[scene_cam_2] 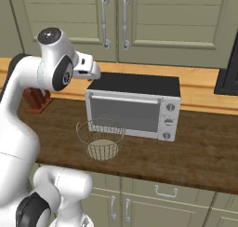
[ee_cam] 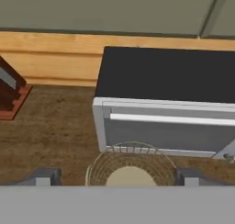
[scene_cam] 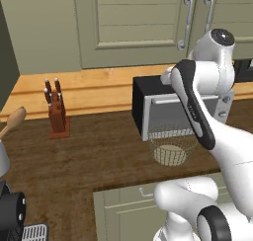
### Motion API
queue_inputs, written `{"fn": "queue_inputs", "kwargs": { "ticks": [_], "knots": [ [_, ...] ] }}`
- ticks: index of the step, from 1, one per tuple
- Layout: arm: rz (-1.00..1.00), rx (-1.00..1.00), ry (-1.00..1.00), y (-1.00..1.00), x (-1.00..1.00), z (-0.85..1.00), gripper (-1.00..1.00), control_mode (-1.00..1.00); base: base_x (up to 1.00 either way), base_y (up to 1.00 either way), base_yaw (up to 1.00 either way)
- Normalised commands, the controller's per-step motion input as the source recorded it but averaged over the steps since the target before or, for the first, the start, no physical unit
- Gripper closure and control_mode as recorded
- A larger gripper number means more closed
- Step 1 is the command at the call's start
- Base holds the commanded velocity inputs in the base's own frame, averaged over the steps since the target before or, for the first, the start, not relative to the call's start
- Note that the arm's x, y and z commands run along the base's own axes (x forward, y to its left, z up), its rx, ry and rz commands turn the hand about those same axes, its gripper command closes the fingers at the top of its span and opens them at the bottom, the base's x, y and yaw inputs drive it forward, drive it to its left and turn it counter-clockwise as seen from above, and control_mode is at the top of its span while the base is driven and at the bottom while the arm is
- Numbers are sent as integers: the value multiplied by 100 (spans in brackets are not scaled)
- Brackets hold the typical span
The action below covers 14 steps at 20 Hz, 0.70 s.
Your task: Open the cabinet, pick up the bread from the cabinet and place it in the basket. Then move the basket to the dining counter.
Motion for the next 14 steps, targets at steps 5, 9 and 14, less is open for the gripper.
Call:
{"fn": "queue_inputs", "kwargs": {
  "ticks": [5,9,14],
  "knots": [
    [0,0,-41,-25,0,69,-100,-100,0,0,0],
    [-11,5,-26,-35,0,77,-100,-100,0,0,0],
    [-15,11,-20,-36,9,86,-100,-100,0,0,0]
  ]
}}
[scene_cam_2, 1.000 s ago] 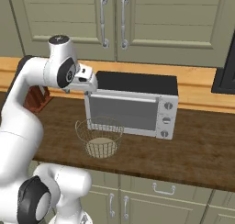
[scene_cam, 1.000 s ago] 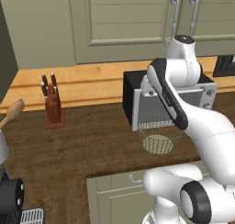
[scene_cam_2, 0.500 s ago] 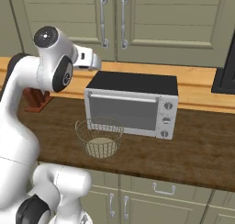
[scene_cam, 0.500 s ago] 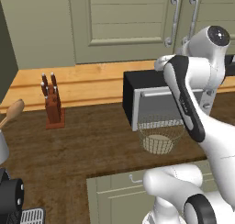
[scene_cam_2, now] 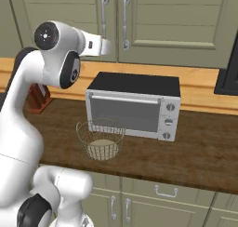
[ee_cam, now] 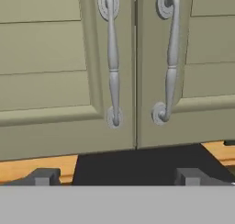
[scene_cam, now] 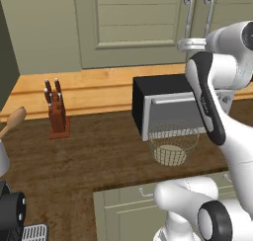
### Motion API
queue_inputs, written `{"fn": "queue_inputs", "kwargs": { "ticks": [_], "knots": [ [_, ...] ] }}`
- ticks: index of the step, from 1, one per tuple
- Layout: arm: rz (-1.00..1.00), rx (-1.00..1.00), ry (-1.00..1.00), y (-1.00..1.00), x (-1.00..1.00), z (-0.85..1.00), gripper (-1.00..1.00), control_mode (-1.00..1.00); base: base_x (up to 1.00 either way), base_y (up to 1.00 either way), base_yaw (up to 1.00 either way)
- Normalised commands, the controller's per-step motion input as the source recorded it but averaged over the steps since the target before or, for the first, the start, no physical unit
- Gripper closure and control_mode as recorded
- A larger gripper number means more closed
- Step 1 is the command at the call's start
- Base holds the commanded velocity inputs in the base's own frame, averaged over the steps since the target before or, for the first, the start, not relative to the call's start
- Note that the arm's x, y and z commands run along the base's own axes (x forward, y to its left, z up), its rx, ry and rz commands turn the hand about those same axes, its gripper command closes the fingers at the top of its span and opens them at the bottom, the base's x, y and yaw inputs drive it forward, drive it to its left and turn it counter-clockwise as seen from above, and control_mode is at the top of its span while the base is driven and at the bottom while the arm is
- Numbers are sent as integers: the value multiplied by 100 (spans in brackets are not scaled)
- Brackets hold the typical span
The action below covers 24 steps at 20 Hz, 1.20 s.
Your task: Open the cabinet, pick up the bread from the cabinet and place it in the basket. Then move the basket to the dining counter.
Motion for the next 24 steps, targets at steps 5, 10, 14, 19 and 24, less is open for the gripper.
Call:
{"fn": "queue_inputs", "kwargs": {
  "ticks": [5,10,14,19,24],
  "knots": [
    [-7,12,-10,-20,58,44,-100,-100,0,0,0],
    [0,8,0,0,60,-3,-100,-100,0,0,0],
    [0,4,0,0,36,-5,-100,-100,0,0,0],
    [0,2,0,0,54,-9,-100,-100,0,0,0],
    [0,3,0,0,59,-2,-100,-100,0,0,0]
  ]
}}
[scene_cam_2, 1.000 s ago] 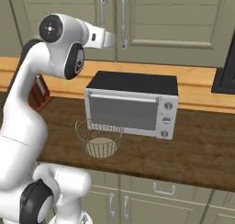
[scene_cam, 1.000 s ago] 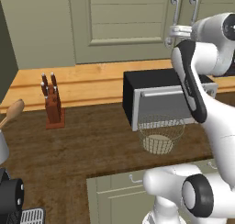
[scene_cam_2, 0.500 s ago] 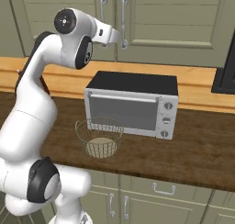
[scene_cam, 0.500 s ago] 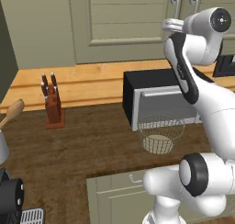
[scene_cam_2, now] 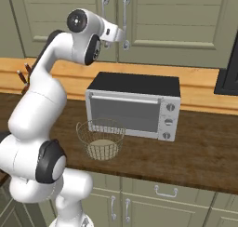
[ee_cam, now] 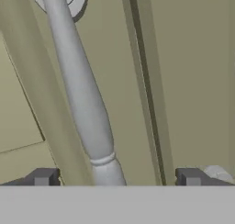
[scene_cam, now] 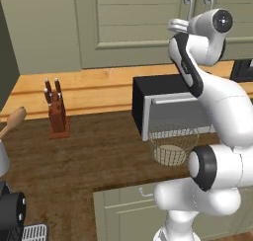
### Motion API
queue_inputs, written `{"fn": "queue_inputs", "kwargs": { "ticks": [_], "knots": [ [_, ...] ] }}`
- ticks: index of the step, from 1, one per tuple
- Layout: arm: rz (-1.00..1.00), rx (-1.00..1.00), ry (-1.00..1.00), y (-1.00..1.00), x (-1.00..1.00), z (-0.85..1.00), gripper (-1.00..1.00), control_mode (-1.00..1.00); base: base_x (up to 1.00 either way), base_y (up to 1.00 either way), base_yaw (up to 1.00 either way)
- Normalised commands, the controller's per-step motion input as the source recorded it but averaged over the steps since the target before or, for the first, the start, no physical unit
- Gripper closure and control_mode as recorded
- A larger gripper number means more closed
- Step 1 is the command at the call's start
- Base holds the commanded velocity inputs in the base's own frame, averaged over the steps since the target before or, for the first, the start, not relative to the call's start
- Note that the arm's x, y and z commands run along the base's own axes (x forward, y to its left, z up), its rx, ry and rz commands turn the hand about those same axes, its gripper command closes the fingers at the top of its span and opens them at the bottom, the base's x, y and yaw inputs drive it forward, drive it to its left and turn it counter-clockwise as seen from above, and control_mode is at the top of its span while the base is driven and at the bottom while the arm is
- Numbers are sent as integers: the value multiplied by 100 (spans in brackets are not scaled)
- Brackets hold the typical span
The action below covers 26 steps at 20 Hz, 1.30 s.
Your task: Open the cabinet, pick up the bread from the cabinet and place it in the basket. Then move the basket to the dining counter.
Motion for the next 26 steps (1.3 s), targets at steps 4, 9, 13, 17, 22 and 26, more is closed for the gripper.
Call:
{"fn": "queue_inputs", "kwargs": {
  "ticks": [4,9,13,17,22,26],
  "knots": [
    [0,1,0,0,60,-2,100,-100,0,0,0],
    [0,0,0,9,51,-4,100,-100,0,0,0],
    [1,0,0,38,15,-1,100,-100,0,0,0],
    [10,0,0,82,-65,0,100,-100,0,0,0],
    [18,0,1,77,-100,0,100,-100,0,0,0],
    [20,0,0,84,-100,0,100,-100,0,0,0]
  ]
}}
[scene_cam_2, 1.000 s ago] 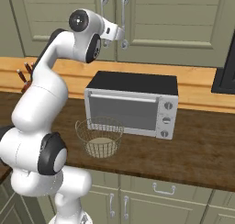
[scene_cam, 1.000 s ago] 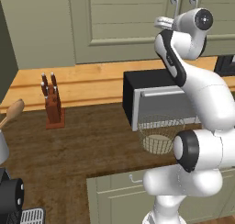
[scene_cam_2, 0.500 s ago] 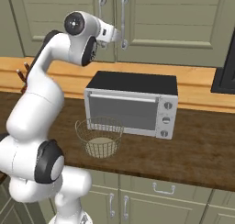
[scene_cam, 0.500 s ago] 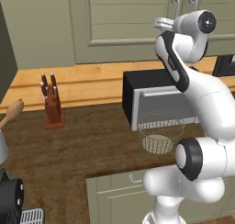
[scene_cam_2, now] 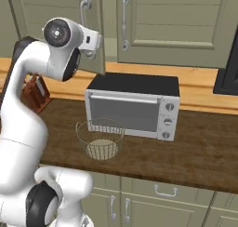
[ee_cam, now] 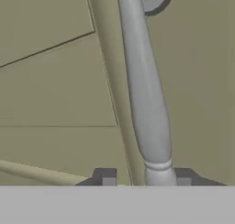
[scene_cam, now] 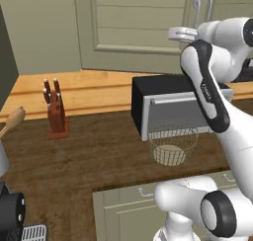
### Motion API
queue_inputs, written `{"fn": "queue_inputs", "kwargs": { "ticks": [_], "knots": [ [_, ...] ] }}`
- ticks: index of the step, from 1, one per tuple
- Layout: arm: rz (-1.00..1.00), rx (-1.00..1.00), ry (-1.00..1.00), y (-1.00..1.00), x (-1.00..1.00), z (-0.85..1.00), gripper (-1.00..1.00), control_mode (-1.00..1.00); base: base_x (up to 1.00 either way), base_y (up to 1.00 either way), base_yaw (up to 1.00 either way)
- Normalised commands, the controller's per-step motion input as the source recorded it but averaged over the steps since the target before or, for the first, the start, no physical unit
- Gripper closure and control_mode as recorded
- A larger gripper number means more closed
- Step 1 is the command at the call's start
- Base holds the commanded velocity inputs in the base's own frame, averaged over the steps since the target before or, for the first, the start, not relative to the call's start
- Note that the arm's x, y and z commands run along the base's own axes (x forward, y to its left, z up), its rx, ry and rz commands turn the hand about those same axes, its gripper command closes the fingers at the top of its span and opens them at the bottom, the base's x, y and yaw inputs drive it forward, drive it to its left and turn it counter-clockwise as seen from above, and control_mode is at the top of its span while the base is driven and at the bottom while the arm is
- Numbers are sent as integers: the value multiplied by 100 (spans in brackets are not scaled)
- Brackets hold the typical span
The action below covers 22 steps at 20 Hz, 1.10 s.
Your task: Open the cabinet, pick up the bread from the cabinet and place it in the basket. Then move the basket to the dining counter.
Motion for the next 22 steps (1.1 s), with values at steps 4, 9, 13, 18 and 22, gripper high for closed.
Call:
{"fn": "queue_inputs", "kwargs": {
  "ticks": [4,9,13,18,22],
  "knots": [
    [17,0,5,100,-100,0,100,-100,0,0,0],
    [9,4,8,68,-100,0,-100,-100,0,0,0],
    [-4,23,2,-66,-100,4,-100,-100,0,0,0],
    [-4,43,2,-100,-65,0,-100,-100,0,0,0],
    [2,57,4,-100,7,-6,-100,-100,0,0,0]
  ]
}}
